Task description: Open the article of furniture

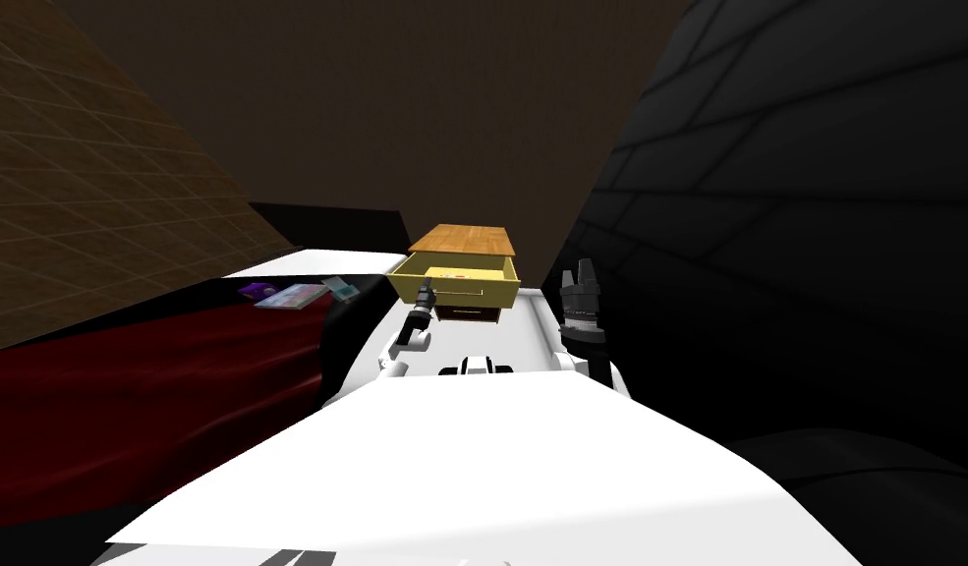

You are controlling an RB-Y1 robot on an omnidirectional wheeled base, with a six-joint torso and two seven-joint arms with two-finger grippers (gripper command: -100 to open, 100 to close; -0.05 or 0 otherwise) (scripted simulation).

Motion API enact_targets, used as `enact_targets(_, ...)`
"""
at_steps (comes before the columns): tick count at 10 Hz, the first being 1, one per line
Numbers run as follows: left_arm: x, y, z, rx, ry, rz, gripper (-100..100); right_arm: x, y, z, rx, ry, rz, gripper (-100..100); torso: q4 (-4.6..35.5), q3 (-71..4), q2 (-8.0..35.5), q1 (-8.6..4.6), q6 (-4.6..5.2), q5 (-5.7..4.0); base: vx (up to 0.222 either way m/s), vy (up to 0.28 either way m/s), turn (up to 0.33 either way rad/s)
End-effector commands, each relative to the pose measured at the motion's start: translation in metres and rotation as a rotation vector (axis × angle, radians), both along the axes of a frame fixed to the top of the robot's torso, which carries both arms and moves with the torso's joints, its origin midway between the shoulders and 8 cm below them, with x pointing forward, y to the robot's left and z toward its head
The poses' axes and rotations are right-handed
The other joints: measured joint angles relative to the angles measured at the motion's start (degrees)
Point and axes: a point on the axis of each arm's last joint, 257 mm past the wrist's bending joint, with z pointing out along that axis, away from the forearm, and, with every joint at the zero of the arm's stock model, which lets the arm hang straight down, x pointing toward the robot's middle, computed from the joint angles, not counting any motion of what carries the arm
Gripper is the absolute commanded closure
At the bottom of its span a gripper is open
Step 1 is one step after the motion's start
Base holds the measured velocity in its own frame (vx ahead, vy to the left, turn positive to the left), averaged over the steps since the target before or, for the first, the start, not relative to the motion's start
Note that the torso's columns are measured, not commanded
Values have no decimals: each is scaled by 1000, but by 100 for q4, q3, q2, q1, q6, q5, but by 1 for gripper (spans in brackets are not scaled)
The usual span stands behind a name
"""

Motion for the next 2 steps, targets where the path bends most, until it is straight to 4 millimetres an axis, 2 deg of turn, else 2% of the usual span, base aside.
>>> enact_targets(1,0,0,0,0,1,0,0,0,0,0,0,0,0,0,-2,-1,-1,1,0,1,0,0,0)
enact_targets(2,0,0,-1,0,2,0,0,0,0,0,0,0,0,0,-3,-1,-2,1,0,2,0,0,0)
